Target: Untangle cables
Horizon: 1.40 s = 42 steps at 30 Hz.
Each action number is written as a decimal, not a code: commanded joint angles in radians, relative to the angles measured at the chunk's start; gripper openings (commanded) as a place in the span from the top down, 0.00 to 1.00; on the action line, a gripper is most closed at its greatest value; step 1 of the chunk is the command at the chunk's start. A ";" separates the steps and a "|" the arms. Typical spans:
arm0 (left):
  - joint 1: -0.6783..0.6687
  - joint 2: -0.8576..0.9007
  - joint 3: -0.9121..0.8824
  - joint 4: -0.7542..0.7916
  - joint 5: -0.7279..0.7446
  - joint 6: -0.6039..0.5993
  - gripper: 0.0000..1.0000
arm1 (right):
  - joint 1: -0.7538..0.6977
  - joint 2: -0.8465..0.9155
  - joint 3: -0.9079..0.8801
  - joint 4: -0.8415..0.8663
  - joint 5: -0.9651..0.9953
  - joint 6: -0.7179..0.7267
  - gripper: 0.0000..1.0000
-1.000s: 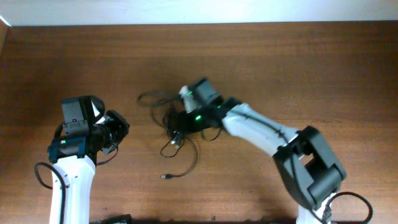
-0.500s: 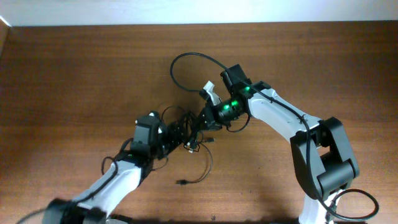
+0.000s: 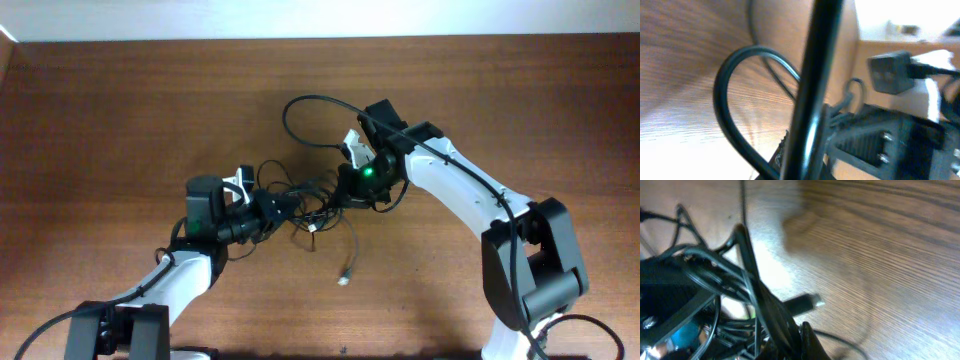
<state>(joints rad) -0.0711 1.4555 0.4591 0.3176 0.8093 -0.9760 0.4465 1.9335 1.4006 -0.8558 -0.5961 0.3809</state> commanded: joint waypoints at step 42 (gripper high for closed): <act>0.137 -0.046 0.000 0.606 0.353 0.019 1.00 | -0.060 -0.095 0.062 0.140 -0.208 -0.266 0.66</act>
<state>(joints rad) 0.0677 1.4143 0.4545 0.9195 1.1629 -0.9348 0.3527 1.8595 1.4456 -0.7456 -1.0054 -0.0051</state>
